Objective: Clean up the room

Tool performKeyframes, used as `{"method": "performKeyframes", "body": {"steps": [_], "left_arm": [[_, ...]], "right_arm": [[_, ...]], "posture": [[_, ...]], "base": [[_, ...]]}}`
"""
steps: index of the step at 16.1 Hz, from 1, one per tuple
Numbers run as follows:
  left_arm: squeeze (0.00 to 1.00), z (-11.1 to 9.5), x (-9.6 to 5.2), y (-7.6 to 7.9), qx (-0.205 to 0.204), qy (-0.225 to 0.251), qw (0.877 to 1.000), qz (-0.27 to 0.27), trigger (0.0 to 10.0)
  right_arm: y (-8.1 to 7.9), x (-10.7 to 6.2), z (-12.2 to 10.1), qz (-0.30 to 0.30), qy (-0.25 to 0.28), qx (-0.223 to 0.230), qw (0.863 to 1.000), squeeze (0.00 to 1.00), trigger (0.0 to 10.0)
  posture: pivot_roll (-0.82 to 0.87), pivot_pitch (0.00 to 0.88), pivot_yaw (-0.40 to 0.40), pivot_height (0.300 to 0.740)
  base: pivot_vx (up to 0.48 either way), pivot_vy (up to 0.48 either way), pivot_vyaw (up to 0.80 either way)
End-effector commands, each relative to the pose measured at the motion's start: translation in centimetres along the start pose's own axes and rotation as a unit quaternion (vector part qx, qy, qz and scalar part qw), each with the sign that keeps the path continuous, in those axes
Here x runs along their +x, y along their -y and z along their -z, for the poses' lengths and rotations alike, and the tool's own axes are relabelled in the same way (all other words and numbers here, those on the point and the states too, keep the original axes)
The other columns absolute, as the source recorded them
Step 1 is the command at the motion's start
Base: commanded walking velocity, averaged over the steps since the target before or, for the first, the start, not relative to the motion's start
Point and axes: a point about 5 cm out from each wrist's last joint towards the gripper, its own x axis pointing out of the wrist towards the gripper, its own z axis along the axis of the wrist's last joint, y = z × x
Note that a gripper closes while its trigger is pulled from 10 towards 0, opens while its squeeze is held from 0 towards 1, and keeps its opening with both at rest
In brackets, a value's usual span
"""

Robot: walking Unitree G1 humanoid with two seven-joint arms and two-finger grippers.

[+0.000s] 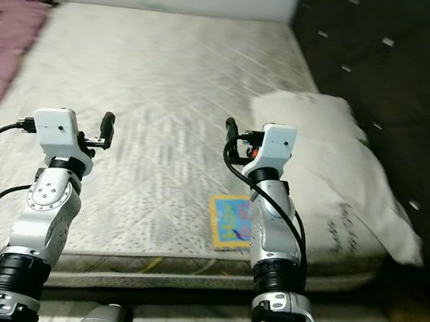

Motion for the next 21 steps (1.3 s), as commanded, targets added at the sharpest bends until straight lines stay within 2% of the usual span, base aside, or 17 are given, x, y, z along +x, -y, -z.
{"method": "performKeyframes", "body": {"steps": [1,10,16,21], "left_arm": [[0.00,-0.23,0.13,-0.32,0.005,0.002,1.000,-0.001,10.0],[0.00,-0.47,-0.09,-0.56,0.006,0.008,1.000,-0.016,10.0],[0.00,-0.63,-0.18,-0.37,0.004,0.013,1.000,-0.016,10.0],[0.00,-0.67,-0.48,-0.72,0.009,0.012,1.000,-0.005,10.0]], "right_arm": [[-0.26,0.33,-0.55,-0.005,0.012,-0.003,1.000,0.00,10.0],[-0.94,0.72,-0.53,-0.022,0.008,0.000,1.000,0.00,10.0],[-0.54,0.72,-0.64,-0.018,0.007,-0.004,1.000,0.00,10.0],[-0.09,0.39,-0.01,0.016,-0.009,-0.019,1.000,0.00,10.0]], "posture": [[-0.04,0.000,0.025,0.740],[0.01,0.000,-0.013,0.740],[-0.02,0.000,0.000,0.740],[-0.03,0.000,0.016,0.740]], "base": [[0.000,0.000,0.80],[0.000,0.000,0.79],[0.000,0.000,0.00],[0.000,0.000,0.00]]}}
